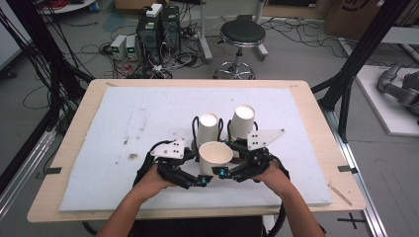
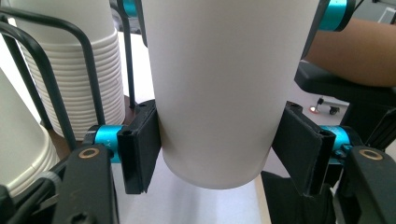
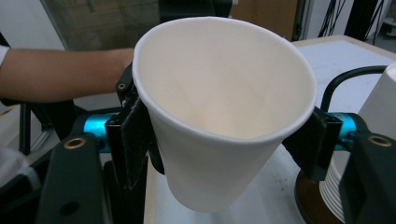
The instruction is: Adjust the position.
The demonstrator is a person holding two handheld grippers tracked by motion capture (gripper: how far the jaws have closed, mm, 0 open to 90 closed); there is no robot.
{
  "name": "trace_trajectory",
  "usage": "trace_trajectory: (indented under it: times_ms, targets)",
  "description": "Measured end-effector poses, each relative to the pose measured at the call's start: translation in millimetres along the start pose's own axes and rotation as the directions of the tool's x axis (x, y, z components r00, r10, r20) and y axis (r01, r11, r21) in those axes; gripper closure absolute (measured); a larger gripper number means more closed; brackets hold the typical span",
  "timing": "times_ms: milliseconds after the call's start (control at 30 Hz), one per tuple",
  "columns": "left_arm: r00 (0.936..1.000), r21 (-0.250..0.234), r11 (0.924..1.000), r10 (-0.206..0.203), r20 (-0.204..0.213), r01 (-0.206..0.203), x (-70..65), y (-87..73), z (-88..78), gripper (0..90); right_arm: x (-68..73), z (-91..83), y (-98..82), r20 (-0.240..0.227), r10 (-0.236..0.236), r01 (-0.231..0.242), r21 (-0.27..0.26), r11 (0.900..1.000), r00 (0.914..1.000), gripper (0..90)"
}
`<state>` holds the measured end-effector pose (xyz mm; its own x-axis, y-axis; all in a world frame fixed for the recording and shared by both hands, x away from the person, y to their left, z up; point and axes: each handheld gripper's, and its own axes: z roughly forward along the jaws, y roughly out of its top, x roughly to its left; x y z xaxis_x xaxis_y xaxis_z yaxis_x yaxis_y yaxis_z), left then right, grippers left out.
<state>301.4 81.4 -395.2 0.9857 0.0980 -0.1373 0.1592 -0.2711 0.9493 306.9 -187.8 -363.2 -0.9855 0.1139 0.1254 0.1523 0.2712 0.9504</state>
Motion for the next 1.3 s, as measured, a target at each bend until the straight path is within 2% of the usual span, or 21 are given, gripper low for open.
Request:
trace_trajectory:
  times_ms: [67,100,233,333,367,400,467,533,633,733,933,967,1033,1167,1300]
  targets:
    - [1.0,-0.002,1.0,-0.003,-0.001,0.003,0.0,-0.3,-0.3,35.3,0.3,-1.3,0.4,0.004,-0.002,0.002,-0.016,1.0,1.0,30.3]
    - [1.0,0.0,1.0,-0.004,-0.002,0.004,0.0,-0.3,-0.4,35.3,0.0,-2.1,0.6,0.006,-0.016,0.016,-0.014,1.0,0.9999,31.3]
    - [0.9996,0.001,0.9999,-0.015,-0.025,0.015,0.2,-1.1,0.3,34.1,-0.5,-2.3,0.9,0.011,-0.02,0.02,-0.002,1.0,0.9997,33.6]
    - [0.9985,0.0,0.9995,-0.032,-0.045,0.032,0.9,-1.7,-0.1,27.3,-0.3,-2.2,1.2,0.016,-0.028,0.028,0.009,1.0,0.9995,34.8]
    - [0.9986,0.003,0.9994,-0.033,-0.04,0.034,0.8,-2.0,-0.4,27.8,-0.1,-2.1,1.3,0.018,-0.027,0.027,0.013,1.0,0.9995,34.9]
    - [0.9994,0.009,0.9998,-0.02,-0.03,0.02,0.5,-2.4,-0.5,32.7,-0.2,-1.9,1.4,0.018,-0.03,0.03,0.015,0.999,0.9994,35.1]
    - [0.9998,0.016,0.9999,0.0,-0.022,0.0,-0.3,-3.0,1.0,34.7,0.1,-0.6,1.8,0.013,-0.025,0.025,0.015,1.0,0.9996,35.4]
    - [1.0,0.015,0.9999,0.002,-0.01,-0.002,-0.9,-3.0,2.5,35.5,1.2,1.1,1.9,0.005,-0.024,0.024,0.018,1.0,0.9997,35.3]
    - [1.0,0.003,1.0,0.004,-0.006,-0.004,-1.3,-2.2,3.4,35.3,2.2,2.7,1.7,0.0,-0.019,0.019,0.001,1.0,0.9998,30.8]
    - [0.9999,0.001,1.0,0.01,-0.013,-0.01,-1.5,-1.5,2.9,35.0,3.3,4.2,0.7,0.013,0.008,-0.008,-0.034,0.999,0.9999,19.3]
    - [0.9999,-0.011,0.9998,0.014,-0.009,-0.014,-2.4,0.0,2.8,35.0,3.6,11.2,-1.3,0.008,0.024,-0.024,-0.04,0.999,0.9997,19.4]
    - [0.9998,-0.007,0.9998,0.017,-0.008,-0.017,-2.3,0.0,3.2,35.0,3.7,12.0,-1.5,0.005,0.024,-0.024,-0.039,0.999,0.9997,20.3]
    - [0.9999,-0.004,1.0,0.002,-0.013,-0.002,-2.2,-0.6,4.0,34.6,3.2,11.6,-1.5,0.0,0.012,-0.012,-0.036,0.999,0.9999,30.2]
    - [0.9979,-0.016,0.999,-0.043,-0.05,0.042,-1.0,-2.7,1.7,30.4,2.8,8.6,-1.2,0.048,-0.023,0.024,-0.024,0.999,0.9986,34.0]
    - [0.9945,-0.035,0.9984,-0.048,-0.093,0.045,-3.2,-6.5,-10.2,29.0,1.2,0.6,-1.0,0.071,-0.025,0.028,-0.039,0.999,0.9972,35.8]
